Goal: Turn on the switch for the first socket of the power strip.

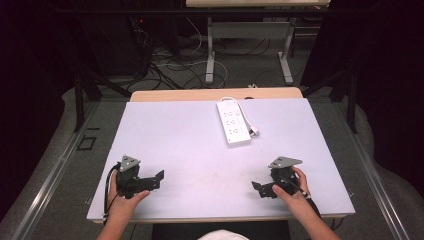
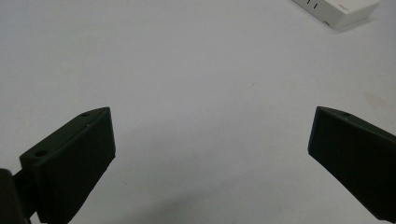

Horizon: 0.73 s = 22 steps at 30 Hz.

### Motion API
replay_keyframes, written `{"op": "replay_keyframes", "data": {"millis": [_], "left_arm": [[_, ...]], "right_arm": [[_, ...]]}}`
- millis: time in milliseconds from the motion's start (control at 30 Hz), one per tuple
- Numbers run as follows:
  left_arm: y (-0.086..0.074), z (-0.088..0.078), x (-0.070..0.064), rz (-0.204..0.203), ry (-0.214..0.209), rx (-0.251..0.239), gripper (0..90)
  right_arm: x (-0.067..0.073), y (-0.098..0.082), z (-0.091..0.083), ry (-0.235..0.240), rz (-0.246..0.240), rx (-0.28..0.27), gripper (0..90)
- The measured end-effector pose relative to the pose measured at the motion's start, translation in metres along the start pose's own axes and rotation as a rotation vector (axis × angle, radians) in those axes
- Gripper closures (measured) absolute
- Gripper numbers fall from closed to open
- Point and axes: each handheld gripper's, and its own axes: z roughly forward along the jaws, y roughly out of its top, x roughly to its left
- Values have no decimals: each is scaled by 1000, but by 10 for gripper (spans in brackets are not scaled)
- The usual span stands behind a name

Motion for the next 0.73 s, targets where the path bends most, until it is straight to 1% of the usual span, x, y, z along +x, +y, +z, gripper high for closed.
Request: {"op": "replay_keyframes", "data": {"millis": [33, 67, 100, 167, 267, 367, 400, 467, 533, 600, 733], "left_arm": [[0, 0, 0, 0, -1, 0, 6], [0, 1, 0, 3, 0, 1, 6], [0, 1, -1, -8, -2, -6, 6], [0, 1, -1, -1, 2, 4, 6], [0, 2, -1, 2, 0, 7, 6], [0, 3, -2, -5, -2, 0, 6], [0, 3, -1, 3, -3, 7, 6], [0, 3, -1, 3, -1, 5, 6], [0, 3, -2, -2, -4, 1, 6], [0, 3, -2, 0, -2, 4, 6], [0, 3, -1, 3, -5, 6, 6]], "right_arm": [[0, 0, -1, -3, 11, 0, 0], [-1, 0, -1, -6, 11, -6, 0], [-2, -1, -1, -6, 21, -5, 0], [-4, -3, 0, 0, 38, -10, 0], [-7, -5, 0, 9, 82, 1, 0], [-9, -7, 1, 2, 82, 9, 0], [-9, -7, 2, -1, 82, 10, 0], [-10, -7, 2, -9, 80, 9, 0], [-10, -7, 1, -18, 88, 1, 0], [-10, -7, 1, -16, 101, 2, 0], [-12, -7, 1, -25, 95, -1, 0]]}}
